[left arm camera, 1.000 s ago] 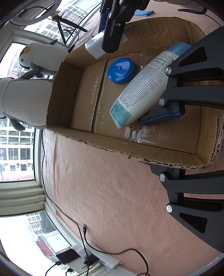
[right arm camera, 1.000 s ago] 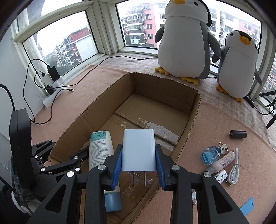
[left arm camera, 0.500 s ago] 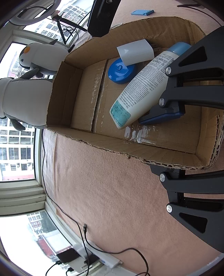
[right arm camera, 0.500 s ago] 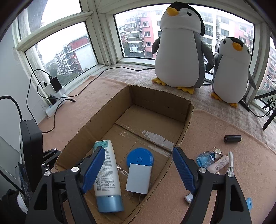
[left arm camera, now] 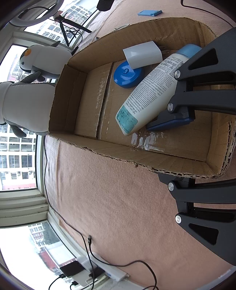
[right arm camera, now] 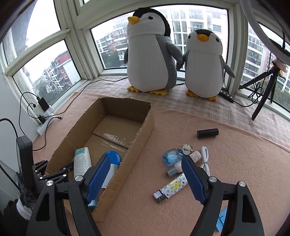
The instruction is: Organize rigid objects
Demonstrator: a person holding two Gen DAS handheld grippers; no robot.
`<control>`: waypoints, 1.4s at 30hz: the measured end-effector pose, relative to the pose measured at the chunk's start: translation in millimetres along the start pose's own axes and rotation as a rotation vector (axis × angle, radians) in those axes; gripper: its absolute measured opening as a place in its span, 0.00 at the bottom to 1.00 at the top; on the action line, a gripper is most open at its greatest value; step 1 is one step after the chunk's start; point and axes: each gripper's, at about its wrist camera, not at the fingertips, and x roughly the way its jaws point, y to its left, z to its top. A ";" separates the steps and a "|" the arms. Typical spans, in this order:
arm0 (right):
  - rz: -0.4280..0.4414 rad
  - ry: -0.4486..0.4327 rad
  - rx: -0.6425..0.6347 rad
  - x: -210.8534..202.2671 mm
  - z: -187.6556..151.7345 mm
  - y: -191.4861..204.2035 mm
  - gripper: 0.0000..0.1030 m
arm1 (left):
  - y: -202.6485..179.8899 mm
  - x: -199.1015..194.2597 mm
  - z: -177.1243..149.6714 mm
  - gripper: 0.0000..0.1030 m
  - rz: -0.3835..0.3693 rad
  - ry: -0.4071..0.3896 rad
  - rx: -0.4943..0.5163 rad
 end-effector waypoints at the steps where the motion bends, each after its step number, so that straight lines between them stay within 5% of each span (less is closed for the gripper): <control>1: -0.010 0.002 0.013 -0.7 -1.5 -8.0 0.75 | -0.2 0.1 -0.1 0.35 0.000 0.000 -0.001; 9: -0.090 0.042 0.074 8.5 -16.5 -54.9 0.71 | 0.3 0.9 -0.7 0.35 0.002 0.001 -0.003; 18: -0.108 0.125 0.149 40.6 -19.1 -85.1 0.45 | 1.3 1.6 -1.2 0.35 0.001 0.002 -0.006; 42: -0.188 0.214 0.068 72.2 -10.2 -92.6 0.20 | 3.0 2.1 -1.5 0.35 -0.001 0.004 -0.011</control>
